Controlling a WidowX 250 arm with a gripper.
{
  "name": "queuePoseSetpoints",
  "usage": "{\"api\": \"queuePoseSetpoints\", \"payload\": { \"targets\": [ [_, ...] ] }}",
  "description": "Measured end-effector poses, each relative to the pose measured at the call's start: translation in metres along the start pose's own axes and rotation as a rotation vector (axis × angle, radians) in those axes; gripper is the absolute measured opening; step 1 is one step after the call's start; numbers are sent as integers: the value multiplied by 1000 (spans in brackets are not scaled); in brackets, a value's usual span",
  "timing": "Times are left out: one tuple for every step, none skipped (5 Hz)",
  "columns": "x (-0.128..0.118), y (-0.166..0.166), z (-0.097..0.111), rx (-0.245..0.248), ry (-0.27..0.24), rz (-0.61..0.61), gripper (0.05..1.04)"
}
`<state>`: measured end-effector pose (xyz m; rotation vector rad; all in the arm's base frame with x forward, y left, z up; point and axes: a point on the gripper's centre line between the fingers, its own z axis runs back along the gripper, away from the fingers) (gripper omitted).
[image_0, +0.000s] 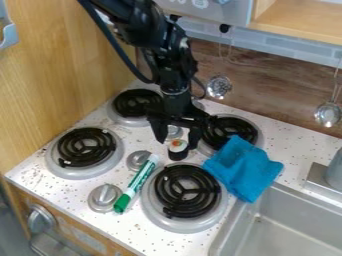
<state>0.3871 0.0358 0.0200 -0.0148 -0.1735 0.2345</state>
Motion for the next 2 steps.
{"api": "queuePoseSetpoints", "payload": {
  "targets": [
    [-21,-3,29,-51,-88,-55,1005],
    [-54,10,66,-89,-186,-70,1005]
  ]
}}
